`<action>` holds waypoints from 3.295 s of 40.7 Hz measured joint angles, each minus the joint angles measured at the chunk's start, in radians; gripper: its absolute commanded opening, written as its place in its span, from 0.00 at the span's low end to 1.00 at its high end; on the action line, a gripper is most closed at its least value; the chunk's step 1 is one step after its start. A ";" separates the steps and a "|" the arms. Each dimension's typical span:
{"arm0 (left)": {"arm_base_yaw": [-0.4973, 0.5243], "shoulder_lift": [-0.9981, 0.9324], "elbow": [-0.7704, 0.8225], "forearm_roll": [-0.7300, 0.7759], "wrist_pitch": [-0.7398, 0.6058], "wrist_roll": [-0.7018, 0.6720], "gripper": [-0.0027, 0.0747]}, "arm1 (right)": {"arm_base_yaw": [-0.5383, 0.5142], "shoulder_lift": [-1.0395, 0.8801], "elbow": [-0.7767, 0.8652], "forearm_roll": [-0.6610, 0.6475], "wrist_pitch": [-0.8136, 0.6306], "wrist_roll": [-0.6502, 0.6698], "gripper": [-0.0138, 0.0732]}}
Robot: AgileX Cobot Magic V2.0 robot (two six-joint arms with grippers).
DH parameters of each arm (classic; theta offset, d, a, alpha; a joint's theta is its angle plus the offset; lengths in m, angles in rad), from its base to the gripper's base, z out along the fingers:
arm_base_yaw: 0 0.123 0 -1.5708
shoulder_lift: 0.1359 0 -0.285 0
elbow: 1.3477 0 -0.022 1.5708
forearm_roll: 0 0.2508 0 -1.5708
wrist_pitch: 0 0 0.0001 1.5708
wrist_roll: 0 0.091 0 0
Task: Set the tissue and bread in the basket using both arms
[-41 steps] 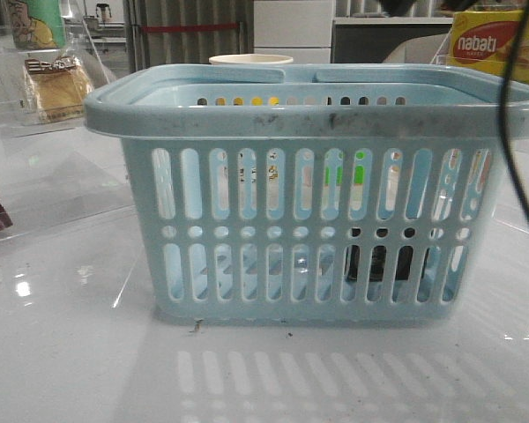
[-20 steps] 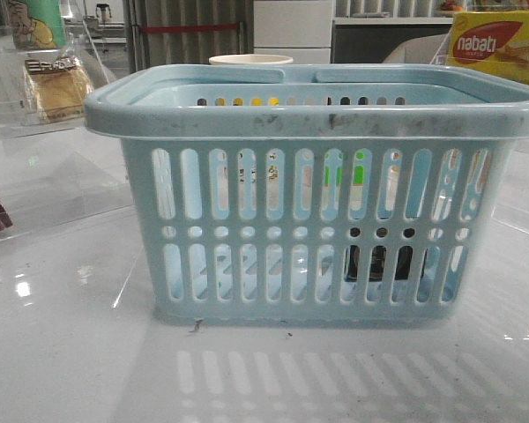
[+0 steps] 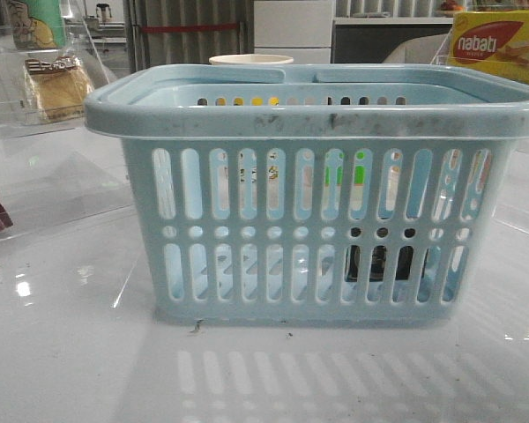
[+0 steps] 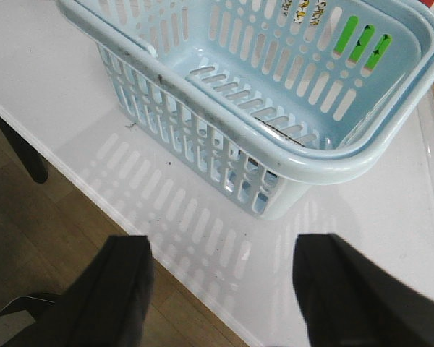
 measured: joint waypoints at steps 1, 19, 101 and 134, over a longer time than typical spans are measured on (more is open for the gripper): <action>0.000 0.000 0.000 0.000 -0.002 0.000 0.20 | 0.000 0.000 0.000 0.000 0.000 0.000 0.76; 0.000 0.238 -0.065 -0.010 -0.154 0.000 0.83 | 0.000 0.000 0.000 0.000 0.000 0.000 0.76; 0.026 1.474 -0.863 -0.019 -0.445 -0.007 0.16 | 0.000 0.000 0.000 0.000 0.000 0.000 0.76; -0.168 0.939 -0.864 -0.019 0.080 0.158 0.15 | 0.000 0.000 0.000 0.000 0.000 0.000 0.76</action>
